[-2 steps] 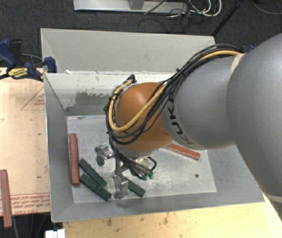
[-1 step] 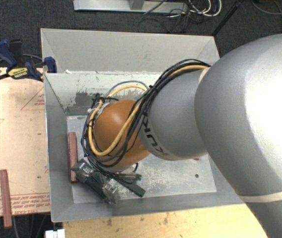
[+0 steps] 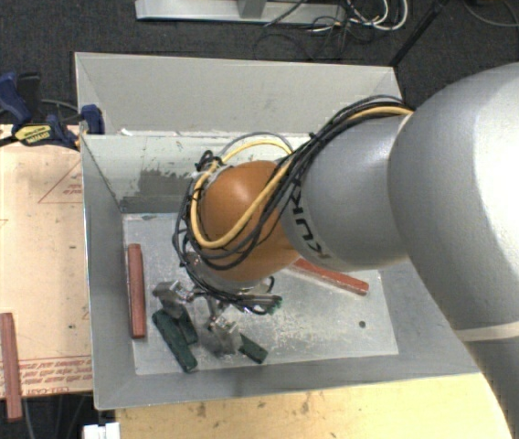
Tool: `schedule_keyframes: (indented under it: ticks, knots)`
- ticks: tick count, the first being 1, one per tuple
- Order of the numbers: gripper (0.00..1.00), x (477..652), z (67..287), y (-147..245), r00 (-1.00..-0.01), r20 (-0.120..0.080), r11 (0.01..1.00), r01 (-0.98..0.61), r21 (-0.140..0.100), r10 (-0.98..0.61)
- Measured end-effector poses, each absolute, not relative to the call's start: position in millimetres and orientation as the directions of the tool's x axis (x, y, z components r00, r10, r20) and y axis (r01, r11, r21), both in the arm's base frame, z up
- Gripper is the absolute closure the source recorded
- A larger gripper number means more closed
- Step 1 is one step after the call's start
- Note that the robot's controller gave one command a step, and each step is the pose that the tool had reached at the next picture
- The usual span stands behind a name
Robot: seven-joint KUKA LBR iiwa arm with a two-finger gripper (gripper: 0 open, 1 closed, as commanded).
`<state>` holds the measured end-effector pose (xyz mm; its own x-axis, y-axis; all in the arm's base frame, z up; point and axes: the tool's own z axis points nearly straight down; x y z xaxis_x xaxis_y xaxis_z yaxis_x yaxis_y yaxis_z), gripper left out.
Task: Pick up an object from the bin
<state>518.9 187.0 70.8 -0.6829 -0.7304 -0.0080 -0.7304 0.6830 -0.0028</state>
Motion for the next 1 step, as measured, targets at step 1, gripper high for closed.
schedule_keyframes:
  ticks: [1]
  knots:
    - [0.0, 536.4, 80.9, 216.5, -0.753, -0.008, 0.753, -0.659, 0.001, -0.659]
